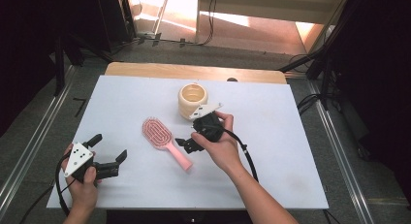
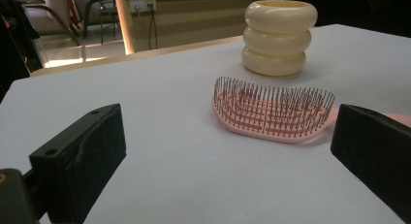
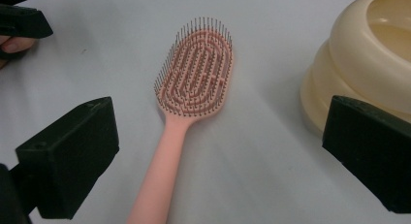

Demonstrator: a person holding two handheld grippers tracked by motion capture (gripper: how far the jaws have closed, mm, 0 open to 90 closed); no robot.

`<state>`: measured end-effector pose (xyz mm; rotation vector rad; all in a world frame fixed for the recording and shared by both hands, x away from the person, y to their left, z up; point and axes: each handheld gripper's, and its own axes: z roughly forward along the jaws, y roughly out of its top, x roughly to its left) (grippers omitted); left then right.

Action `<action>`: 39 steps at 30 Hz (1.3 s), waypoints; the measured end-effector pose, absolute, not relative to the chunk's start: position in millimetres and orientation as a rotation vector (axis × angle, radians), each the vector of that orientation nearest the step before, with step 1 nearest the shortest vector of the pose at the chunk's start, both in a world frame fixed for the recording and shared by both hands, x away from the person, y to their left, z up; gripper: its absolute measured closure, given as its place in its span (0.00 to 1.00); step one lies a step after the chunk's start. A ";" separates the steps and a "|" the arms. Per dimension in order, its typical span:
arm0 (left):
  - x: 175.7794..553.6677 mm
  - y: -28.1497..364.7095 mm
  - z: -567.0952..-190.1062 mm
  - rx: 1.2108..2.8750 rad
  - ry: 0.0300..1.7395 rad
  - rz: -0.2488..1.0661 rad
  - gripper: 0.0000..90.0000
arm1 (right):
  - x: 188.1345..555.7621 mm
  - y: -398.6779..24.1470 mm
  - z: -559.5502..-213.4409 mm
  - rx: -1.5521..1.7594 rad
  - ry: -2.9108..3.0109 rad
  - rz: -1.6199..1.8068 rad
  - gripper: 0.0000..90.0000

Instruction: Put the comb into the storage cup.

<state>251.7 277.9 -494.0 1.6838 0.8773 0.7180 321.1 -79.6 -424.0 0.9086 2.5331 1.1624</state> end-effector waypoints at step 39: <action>251.5 278.0 -494.1 1.683 0.873 0.715 0.00 | 334.5 -24.1 -473.5 1.020 2.810 0.810 0.00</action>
